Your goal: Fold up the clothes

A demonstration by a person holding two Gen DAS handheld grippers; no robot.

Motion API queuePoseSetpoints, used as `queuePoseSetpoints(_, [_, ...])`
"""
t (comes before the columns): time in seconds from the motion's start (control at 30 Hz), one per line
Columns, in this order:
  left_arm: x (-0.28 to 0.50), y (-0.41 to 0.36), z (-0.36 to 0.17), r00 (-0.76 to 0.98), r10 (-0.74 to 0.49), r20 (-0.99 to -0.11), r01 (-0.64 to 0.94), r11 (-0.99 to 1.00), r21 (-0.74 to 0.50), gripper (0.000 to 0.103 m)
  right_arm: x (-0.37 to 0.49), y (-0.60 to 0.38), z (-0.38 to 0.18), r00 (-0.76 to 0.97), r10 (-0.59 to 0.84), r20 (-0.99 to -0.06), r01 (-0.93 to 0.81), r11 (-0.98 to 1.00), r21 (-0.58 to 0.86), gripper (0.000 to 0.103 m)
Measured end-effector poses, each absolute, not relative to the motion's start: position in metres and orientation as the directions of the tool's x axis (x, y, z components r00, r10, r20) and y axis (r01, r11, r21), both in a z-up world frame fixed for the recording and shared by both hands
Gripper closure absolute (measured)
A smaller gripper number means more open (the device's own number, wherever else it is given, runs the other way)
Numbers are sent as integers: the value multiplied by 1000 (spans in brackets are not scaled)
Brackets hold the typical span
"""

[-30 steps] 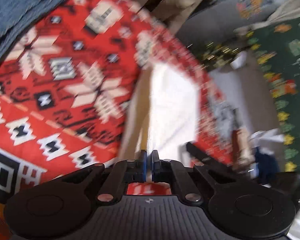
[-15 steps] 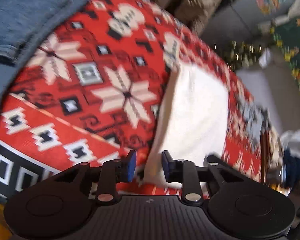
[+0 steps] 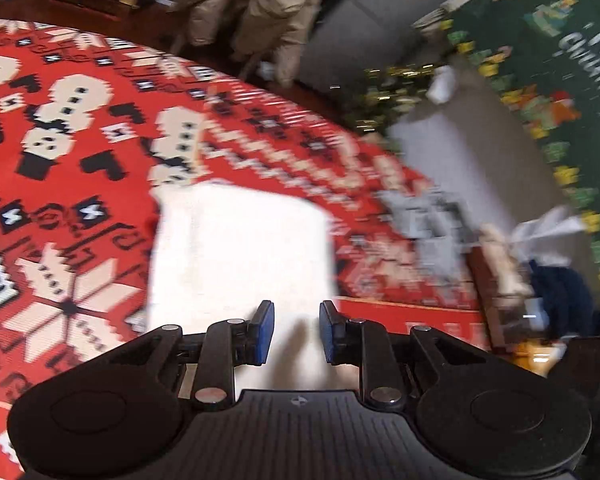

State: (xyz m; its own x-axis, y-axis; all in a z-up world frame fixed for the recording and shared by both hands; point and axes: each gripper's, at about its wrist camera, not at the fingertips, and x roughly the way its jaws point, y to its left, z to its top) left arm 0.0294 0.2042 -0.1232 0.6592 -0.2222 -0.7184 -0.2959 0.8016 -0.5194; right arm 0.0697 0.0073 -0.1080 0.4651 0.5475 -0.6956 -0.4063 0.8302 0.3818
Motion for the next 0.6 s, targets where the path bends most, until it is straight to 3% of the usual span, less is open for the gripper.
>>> queuePoseSetpoints(0.07, [29,207,-134,640,-165,-751,-341,814,-470,100,72,10,-118,462,534,-708,-410,836,363,102])
queuePoseSetpoints(0.17, [30,228,-141,648,-206,-733,-365,761,-536,100,72,14,-131,470,504,-725,-432,847,309,103])
queuePoseSetpoints(0.33, [34,244,-138,687,-201,-698,-366,734,-572,101,85,3,-121,474,543,-693,-372,837,401,102])
queuePoseSetpoints(0.5, [38,248,-130,702,-83,-708,-403,772,-491,96,108,16,-121,486,539,-688,-380,839,389,102])
queuePoseSetpoints(0.6, [42,261,-141,695,-119,-709,-410,744,-528,96,113,23,-127,491,522,-697,-395,847,356,103])
